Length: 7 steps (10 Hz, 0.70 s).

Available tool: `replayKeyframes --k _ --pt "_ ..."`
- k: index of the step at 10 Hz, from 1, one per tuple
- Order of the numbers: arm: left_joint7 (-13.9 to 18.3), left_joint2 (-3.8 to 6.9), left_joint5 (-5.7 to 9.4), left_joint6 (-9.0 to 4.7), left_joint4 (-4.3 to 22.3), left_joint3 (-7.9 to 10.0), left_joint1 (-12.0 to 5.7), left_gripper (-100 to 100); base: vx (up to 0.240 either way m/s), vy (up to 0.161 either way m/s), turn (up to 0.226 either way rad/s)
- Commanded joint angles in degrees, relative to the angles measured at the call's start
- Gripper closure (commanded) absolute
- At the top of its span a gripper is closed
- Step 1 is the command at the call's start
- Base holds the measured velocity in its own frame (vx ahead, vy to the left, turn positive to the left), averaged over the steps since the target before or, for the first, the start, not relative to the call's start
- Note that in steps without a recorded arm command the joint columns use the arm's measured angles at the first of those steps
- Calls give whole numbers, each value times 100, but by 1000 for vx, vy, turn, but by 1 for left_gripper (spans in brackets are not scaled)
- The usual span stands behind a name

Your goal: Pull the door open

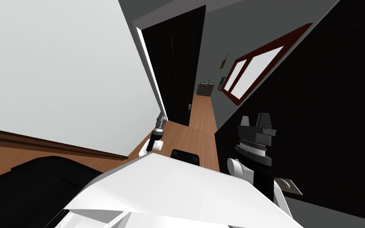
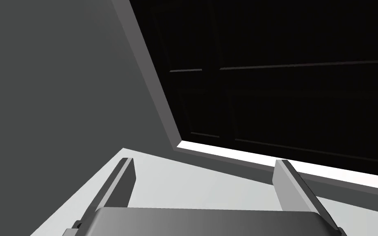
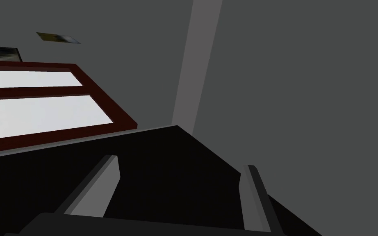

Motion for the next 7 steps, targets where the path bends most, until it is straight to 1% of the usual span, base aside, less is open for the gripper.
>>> replayKeyframes --k 1,4,7 --pt "61 59 26 -37 224 15 -72 -100 110 -49 -57" --pt "164 159 74 -151 683 39 -198 -100 97 -39 -64" --pt "269 258 123 -266 1155 63 -326 -100 115 -60 -61"
